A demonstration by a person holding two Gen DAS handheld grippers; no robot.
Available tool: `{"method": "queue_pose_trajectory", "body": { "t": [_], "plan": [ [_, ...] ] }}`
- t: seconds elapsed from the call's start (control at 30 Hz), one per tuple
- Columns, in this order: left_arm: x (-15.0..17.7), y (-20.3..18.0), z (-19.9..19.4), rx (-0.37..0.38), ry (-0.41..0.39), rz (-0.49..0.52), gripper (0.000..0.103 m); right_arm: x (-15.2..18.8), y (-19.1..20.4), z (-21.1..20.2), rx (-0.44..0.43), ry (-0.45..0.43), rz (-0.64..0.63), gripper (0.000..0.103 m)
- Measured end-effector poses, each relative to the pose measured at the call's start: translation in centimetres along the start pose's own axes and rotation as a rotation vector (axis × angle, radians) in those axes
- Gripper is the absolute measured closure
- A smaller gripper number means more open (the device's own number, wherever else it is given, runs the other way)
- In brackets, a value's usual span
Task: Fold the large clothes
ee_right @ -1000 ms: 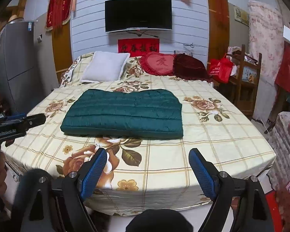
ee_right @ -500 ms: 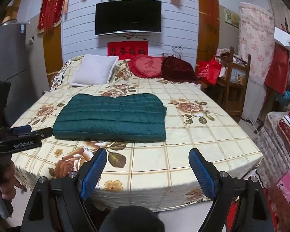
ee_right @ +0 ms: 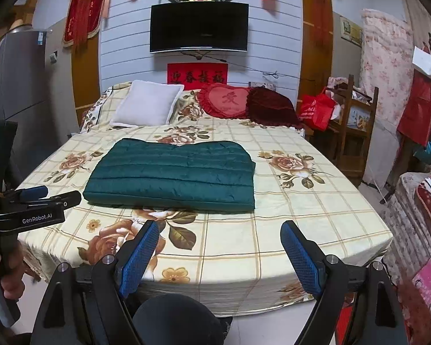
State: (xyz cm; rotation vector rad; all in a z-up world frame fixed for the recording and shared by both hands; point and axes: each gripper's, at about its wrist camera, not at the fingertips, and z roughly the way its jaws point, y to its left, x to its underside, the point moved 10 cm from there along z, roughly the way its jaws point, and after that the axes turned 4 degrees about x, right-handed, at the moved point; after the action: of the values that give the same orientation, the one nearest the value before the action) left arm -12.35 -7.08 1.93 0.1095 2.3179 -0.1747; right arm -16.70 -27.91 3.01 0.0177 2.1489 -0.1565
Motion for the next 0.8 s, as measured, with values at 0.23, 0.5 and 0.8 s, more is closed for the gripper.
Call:
{"method": "queue_pose_trajectory", "body": {
  "t": [0.23,0.5,0.8],
  "plan": [
    [0.20,0.61,0.03,0.001,0.003,-0.021,0.015,-0.33,0.43,-0.19,-0.008,-0.010,-0.003,0.018],
    [0.58,0.75,0.35,-0.001,0.015,-0.028,0.015,-0.28,0.68,0.07,-0.022,-0.009,-0.010,0.018],
    [0.74,0.78,0.54,-0.005,0.022,-0.031,0.015,0.02,0.99,0.34,-0.027,-0.003,-0.004,0.018]
  ]
}}
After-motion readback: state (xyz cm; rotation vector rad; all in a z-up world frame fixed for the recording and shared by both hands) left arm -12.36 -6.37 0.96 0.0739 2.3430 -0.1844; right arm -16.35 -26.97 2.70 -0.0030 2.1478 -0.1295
